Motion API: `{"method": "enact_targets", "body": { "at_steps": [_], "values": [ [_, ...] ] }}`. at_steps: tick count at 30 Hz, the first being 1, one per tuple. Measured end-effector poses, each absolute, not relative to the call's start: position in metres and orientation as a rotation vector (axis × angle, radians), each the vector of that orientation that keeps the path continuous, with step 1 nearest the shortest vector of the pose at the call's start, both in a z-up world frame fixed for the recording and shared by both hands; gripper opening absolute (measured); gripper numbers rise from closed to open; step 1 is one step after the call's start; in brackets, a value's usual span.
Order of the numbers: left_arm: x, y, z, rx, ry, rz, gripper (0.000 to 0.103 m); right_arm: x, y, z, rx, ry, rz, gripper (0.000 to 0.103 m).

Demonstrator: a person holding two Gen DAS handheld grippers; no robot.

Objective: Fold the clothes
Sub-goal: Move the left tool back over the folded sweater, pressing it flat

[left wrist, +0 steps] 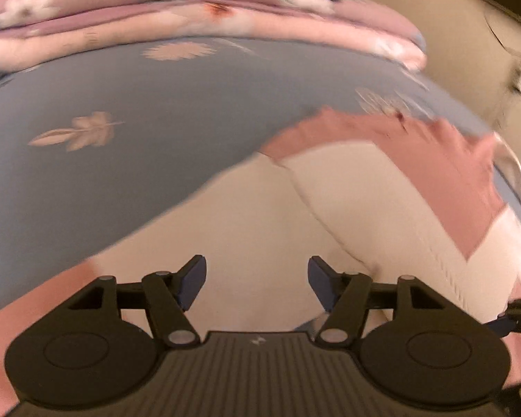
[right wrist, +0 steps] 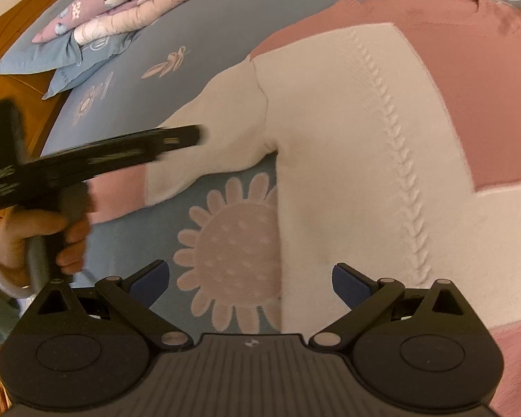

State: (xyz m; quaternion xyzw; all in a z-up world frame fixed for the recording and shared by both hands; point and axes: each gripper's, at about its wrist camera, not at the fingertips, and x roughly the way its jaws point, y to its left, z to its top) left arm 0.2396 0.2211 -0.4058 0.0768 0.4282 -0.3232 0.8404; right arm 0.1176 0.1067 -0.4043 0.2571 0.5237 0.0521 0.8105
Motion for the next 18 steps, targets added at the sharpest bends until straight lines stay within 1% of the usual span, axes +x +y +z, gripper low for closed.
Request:
{"method": "enact_targets", "body": {
  "at_steps": [2, 4, 7, 11, 15, 18],
  "values": [
    [0.234, 0.210, -0.418, 0.277, 0.916, -0.682, 0.066, 0.117, 0.110, -0.404, 0.548, 1.123, 0.120, 0.102],
    [0.228, 0.210, -0.426, 0.344, 0.881, -0.681, 0.067, 0.116, 0.111, -0.404, 0.549, 1.120, 0.120, 0.102],
    [0.223, 0.220, -0.423, 0.367, 0.903, -0.688, 0.068, 0.115, 0.111, -0.405, 0.556, 1.124, 0.108, 0.102],
    [0.214, 0.241, -0.413, 0.387, 0.951, -0.675, 0.067, 0.115, 0.108, -0.406, 0.568, 1.127, 0.095, 0.102],
    [0.225, 0.277, -0.397, 0.120, 0.917, -0.627, 0.069, 0.117, 0.111, -0.404, 0.557, 1.121, 0.107, 0.102],
    [0.240, 0.292, -0.413, 0.072, 0.959, -0.510, 0.068, 0.119, 0.118, -0.405, 0.545, 1.128, 0.118, 0.102]
  ]
}}
